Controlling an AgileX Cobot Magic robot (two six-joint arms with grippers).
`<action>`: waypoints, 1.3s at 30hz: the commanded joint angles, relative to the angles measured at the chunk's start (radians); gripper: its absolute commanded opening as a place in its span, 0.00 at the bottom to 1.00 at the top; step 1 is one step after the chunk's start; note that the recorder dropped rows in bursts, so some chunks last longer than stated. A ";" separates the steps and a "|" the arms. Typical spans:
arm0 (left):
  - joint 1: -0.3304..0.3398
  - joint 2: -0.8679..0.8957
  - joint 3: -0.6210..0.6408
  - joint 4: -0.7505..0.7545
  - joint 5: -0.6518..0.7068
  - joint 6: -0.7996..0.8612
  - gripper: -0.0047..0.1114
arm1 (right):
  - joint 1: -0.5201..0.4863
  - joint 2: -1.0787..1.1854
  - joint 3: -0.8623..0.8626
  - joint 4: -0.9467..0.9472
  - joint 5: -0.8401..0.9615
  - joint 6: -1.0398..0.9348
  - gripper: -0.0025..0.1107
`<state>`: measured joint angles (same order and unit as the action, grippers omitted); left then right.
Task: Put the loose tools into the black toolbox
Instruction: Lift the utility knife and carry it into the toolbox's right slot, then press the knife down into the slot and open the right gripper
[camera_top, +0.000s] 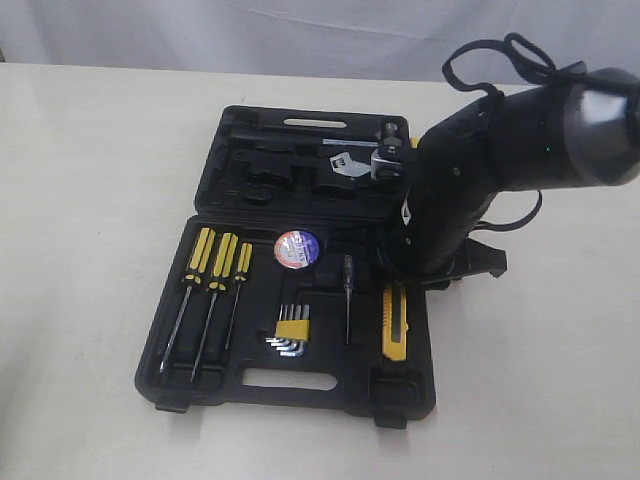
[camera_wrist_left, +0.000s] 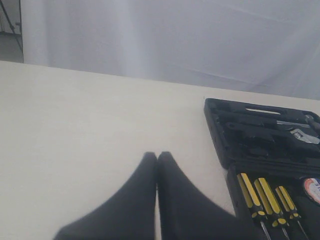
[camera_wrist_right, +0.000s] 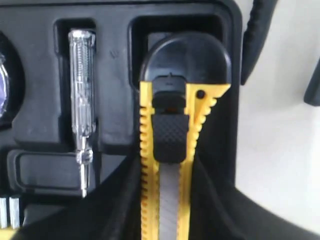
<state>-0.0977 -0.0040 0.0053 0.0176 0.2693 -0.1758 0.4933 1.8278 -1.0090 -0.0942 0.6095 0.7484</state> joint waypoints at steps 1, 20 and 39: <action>-0.006 0.004 -0.005 -0.003 0.001 0.000 0.04 | 0.000 0.005 -0.001 -0.021 0.002 -0.023 0.02; -0.006 0.004 -0.005 0.001 0.001 0.000 0.04 | 0.000 0.005 -0.001 -0.009 0.048 -0.075 0.44; -0.006 0.004 -0.005 0.005 0.001 0.000 0.04 | 0.000 -0.064 -0.100 0.007 0.198 -0.295 0.02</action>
<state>-0.0977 -0.0040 0.0053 0.0176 0.2693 -0.1758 0.4968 1.7586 -1.1264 -0.0827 0.7969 0.5043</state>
